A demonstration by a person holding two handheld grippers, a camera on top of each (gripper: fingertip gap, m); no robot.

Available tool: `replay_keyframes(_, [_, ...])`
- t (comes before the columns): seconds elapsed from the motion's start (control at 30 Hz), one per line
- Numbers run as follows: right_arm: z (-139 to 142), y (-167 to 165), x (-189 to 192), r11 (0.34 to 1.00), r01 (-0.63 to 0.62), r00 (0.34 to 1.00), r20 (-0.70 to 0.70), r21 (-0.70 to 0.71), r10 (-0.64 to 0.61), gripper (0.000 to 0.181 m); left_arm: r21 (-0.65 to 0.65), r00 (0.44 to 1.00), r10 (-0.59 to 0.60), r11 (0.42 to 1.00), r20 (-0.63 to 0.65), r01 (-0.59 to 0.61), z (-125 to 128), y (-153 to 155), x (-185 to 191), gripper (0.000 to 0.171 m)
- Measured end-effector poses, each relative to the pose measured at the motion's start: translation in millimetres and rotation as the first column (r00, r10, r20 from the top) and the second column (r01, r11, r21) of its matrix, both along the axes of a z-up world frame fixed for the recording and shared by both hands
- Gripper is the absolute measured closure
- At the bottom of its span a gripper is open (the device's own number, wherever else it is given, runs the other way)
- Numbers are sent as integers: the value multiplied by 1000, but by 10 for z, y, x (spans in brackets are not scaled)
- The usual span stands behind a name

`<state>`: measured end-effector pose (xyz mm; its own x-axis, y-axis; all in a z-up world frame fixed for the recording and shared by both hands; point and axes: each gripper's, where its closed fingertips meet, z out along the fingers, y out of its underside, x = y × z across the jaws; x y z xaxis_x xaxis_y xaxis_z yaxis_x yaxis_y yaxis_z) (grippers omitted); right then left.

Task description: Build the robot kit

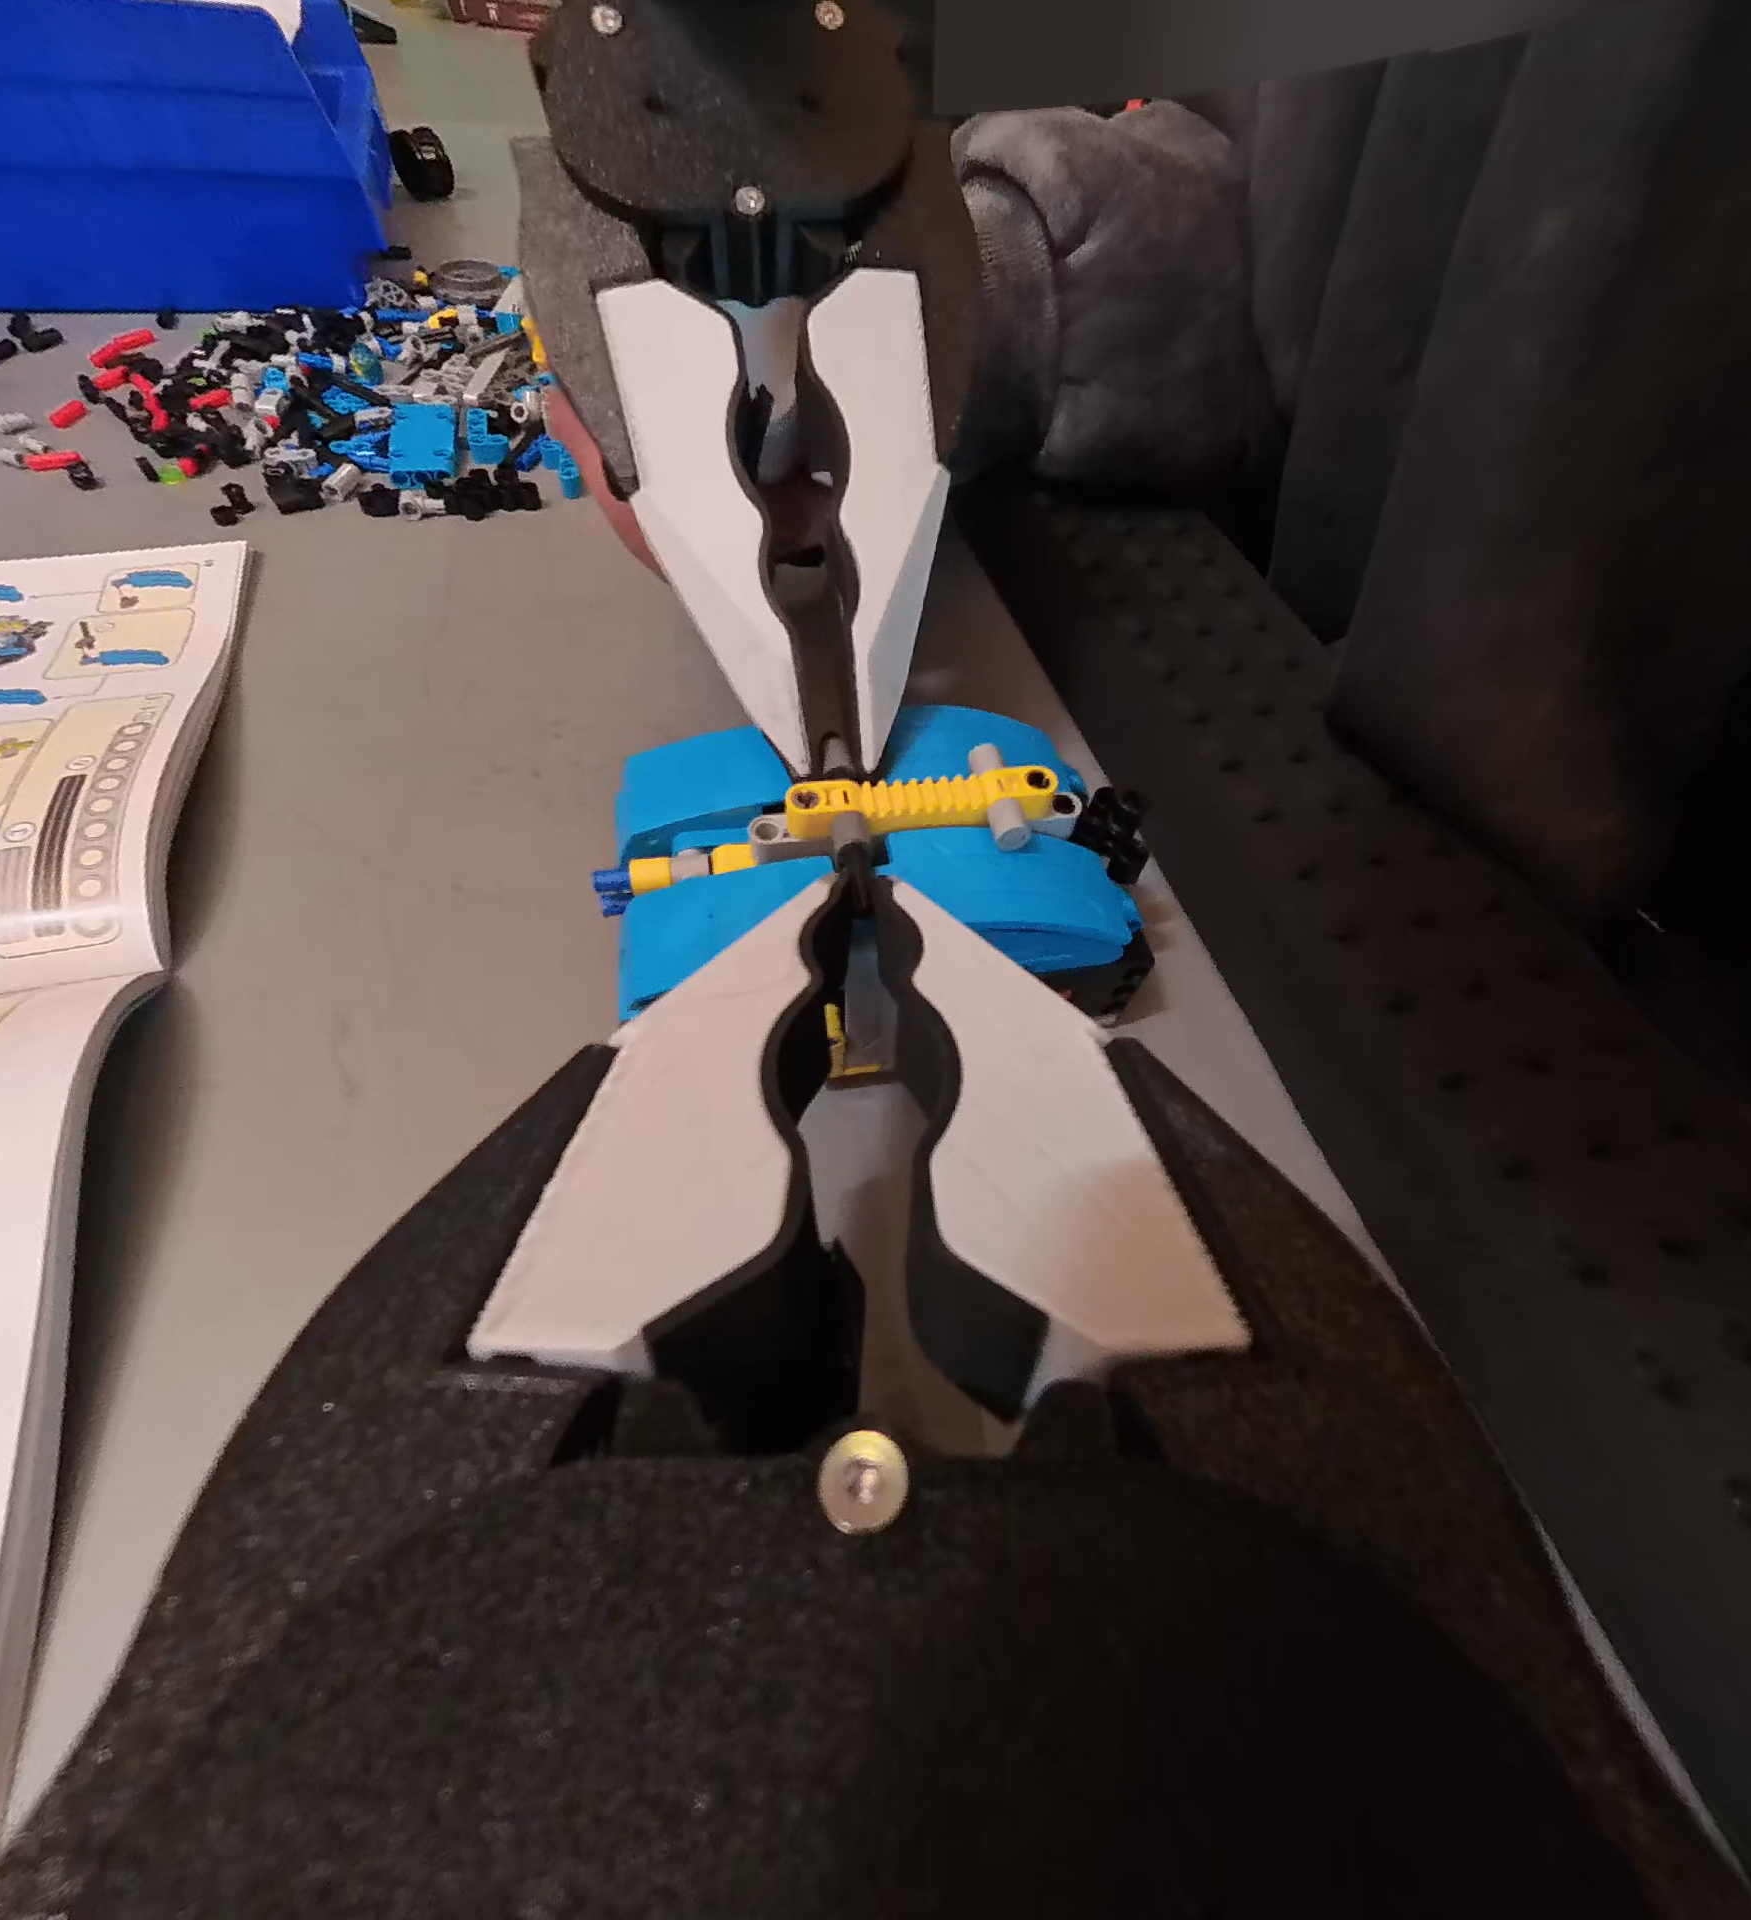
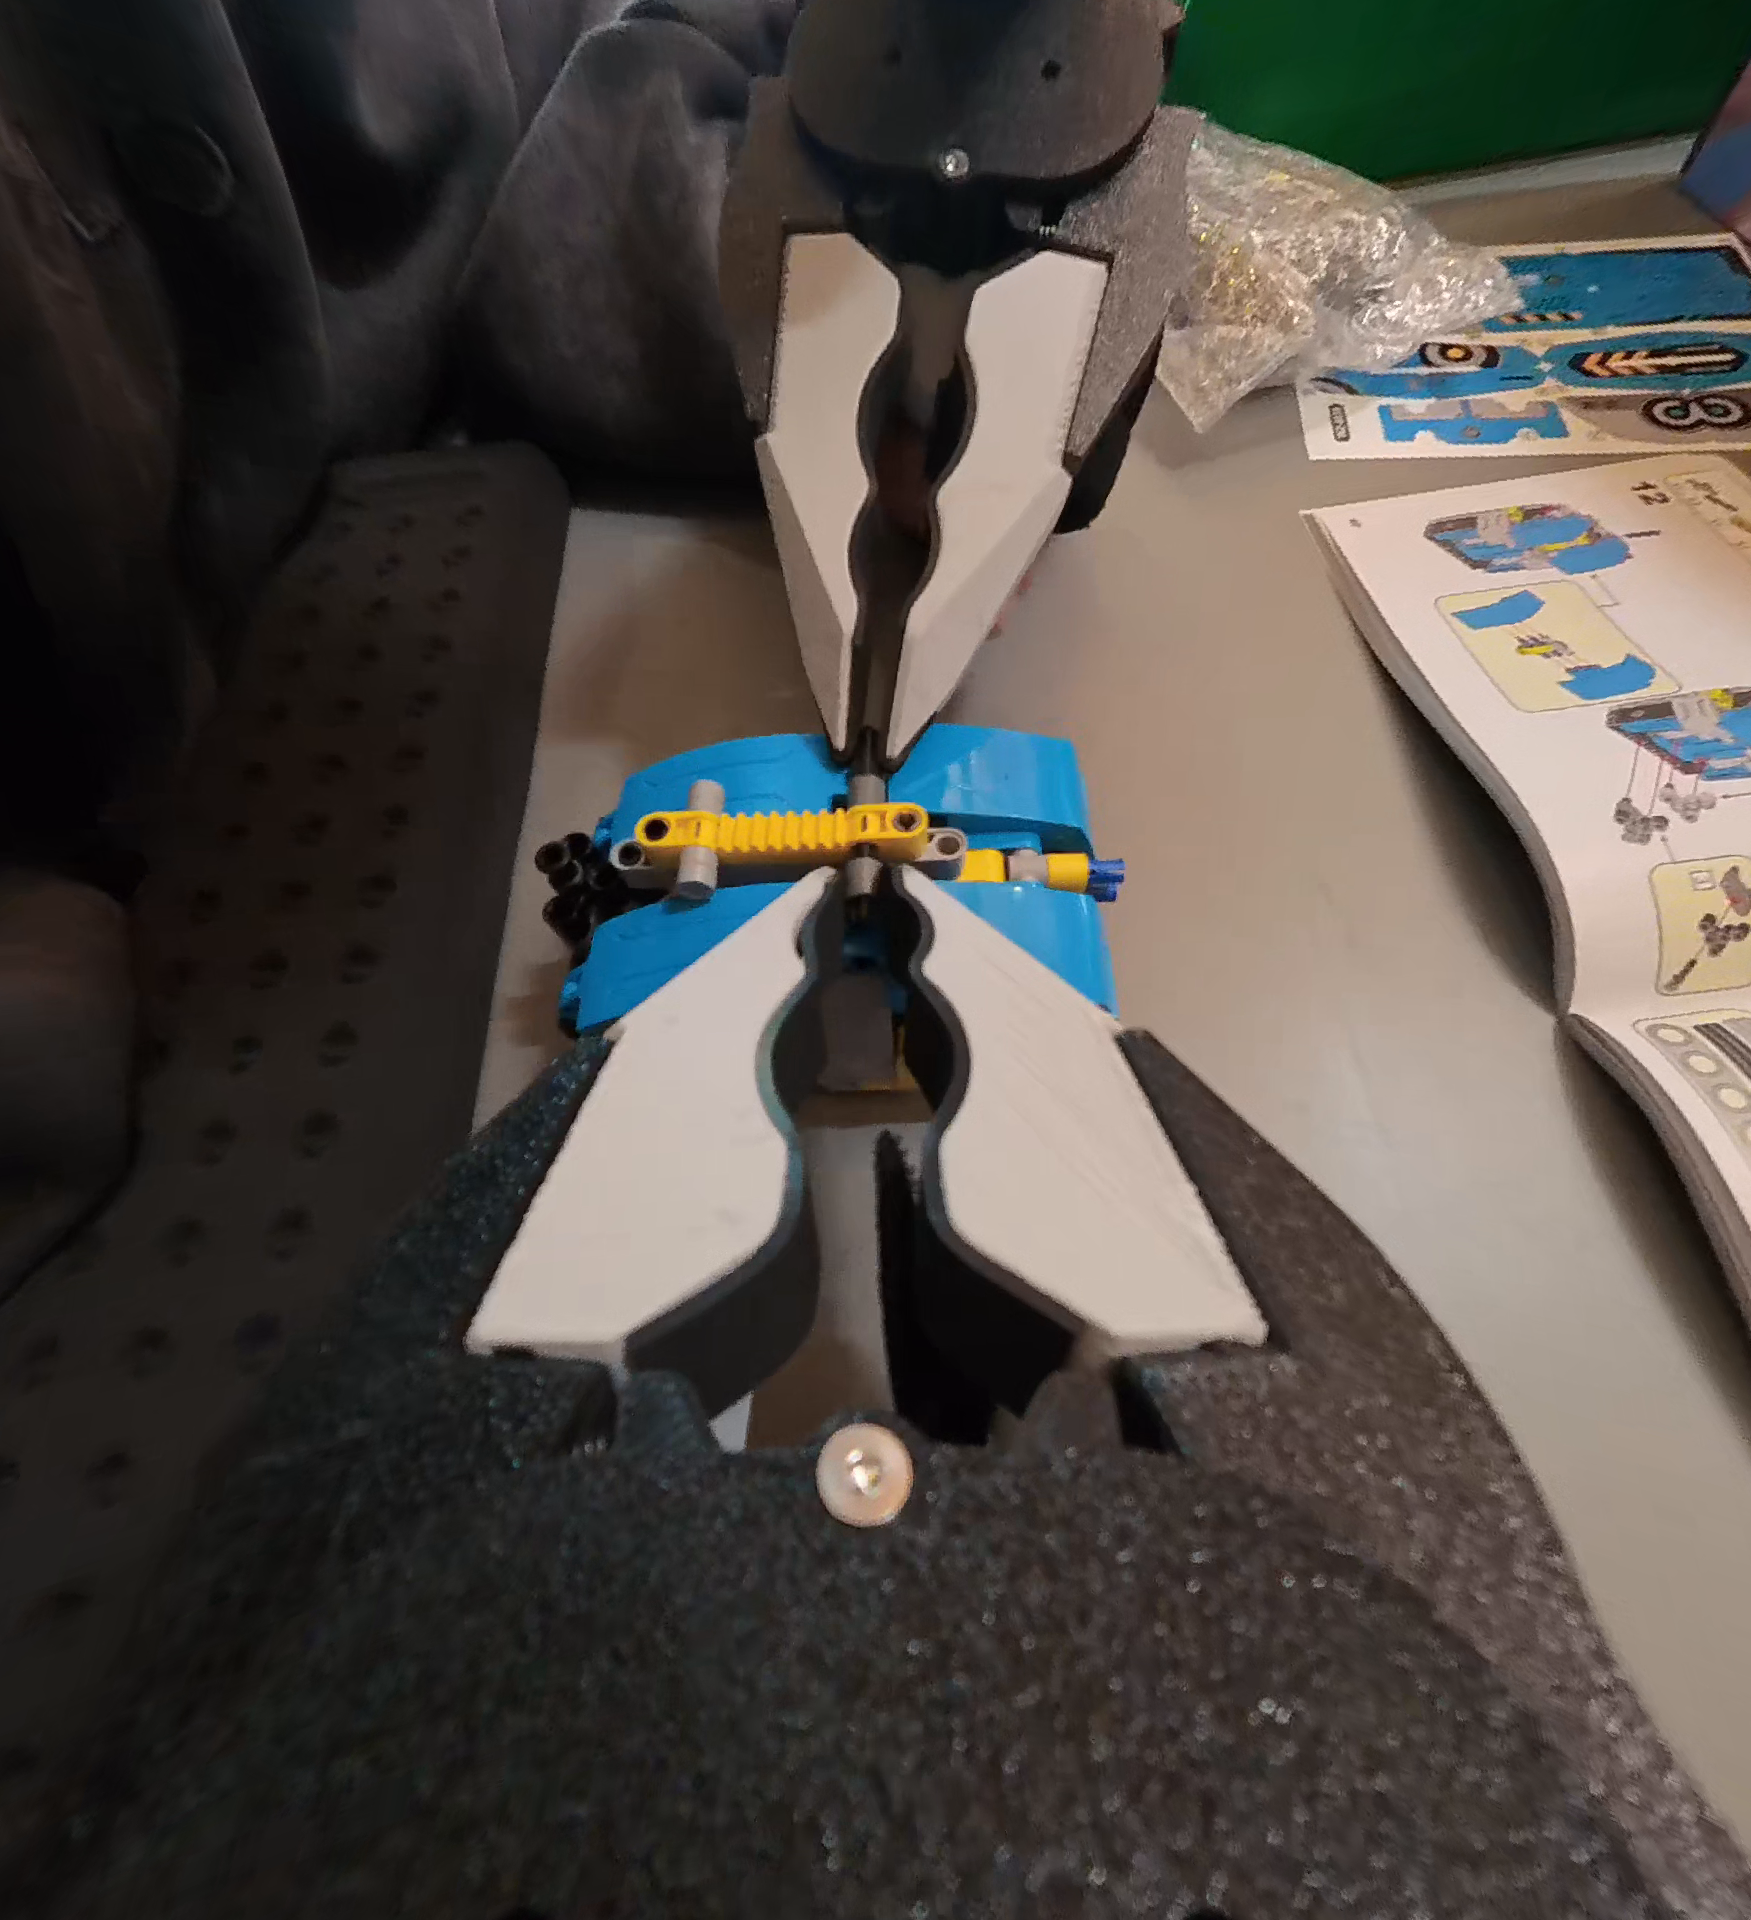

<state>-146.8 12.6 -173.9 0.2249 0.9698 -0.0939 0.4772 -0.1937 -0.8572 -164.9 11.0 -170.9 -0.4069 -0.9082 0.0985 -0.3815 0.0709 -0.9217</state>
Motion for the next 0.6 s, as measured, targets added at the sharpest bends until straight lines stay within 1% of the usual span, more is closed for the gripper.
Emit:
replay_keyframes(0.2, [7, -20, 15, 999, 24, 999, -33, 34, -23, 175, 1, 1000, 6, 1000, 3, -6, 0, -7, 10, 168])
replay_keyframes(0.27, [5, -19, 15, 1000, 24, 999, -22, 19, -24, 175, 7, 1000, 10, 1000, 4, -10, -1, -6, 12, 168])
replay_keyframes(0.37, [6, -14, 3, 998, 36, 999, 3, 57, -36, 175, 27, 1000, 18, 999, 11, -19, -4, -5, 10, 168])
replay_keyframes(0.43, [7, -5, -35, 998, 51, 999, -21, 39, -50, 176, 34, 1000, 21, 999, 12, -22, -4, -8, 15, 168])
replay_keyframes(0.6, [6, -5, -28, 998, 57, 998, -27, 40, -56, 175, 18, 1000, 19, 1000, 9, -19, -3, -6, 15, 168])
